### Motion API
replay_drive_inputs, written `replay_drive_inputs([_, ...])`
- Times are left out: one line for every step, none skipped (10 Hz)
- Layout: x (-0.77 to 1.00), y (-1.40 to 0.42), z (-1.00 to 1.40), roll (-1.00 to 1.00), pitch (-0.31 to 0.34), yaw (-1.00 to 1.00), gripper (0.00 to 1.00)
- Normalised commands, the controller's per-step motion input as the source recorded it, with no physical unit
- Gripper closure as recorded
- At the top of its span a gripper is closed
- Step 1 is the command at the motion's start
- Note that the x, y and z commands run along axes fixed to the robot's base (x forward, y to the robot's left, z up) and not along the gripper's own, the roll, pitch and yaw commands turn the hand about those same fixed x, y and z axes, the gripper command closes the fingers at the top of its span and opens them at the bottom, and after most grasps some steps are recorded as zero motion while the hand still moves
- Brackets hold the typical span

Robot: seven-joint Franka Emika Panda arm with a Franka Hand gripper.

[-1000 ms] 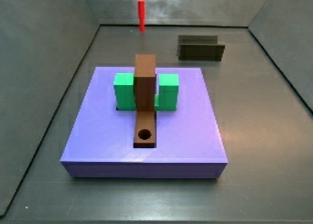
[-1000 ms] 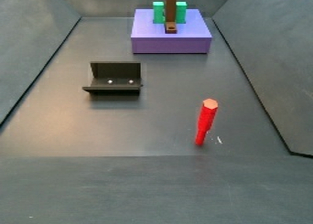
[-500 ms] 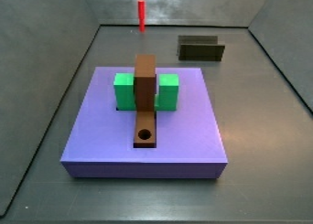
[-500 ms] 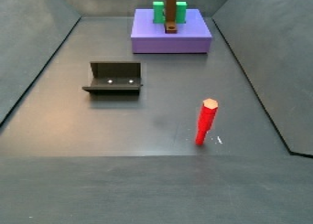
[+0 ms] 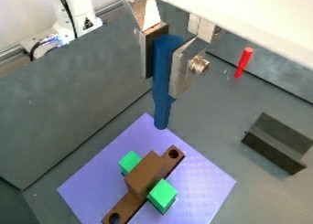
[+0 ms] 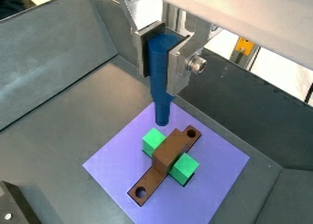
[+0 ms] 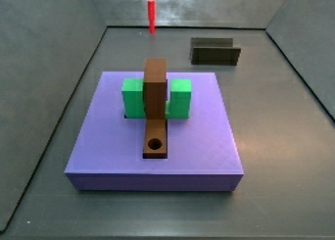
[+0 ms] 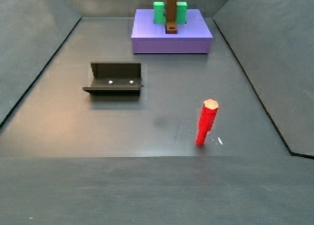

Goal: Pick up the blue object. Move up. Move to above the board. Insert the blue object.
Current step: Insert the blue object.

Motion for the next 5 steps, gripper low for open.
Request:
replay_drive_inputs([0.16,-0.81,-0.53,-0.09,-0.083,0.00,1.00])
replay_drive_inputs([0.24,-0.71,-0.51,-0.13,-0.020,0.00,1.00])
replay_drive_inputs([0.16,-0.68,-0.48,-0.14,-0.047,0.00,1.00])
replay_drive_inputs([0.00,-0.48,-0.46,-0.10,-0.099,0.01,1.00])
replay_drive_inputs([-0.09,-0.35,-0.52,-0.07,-0.109,0.07,1.00])
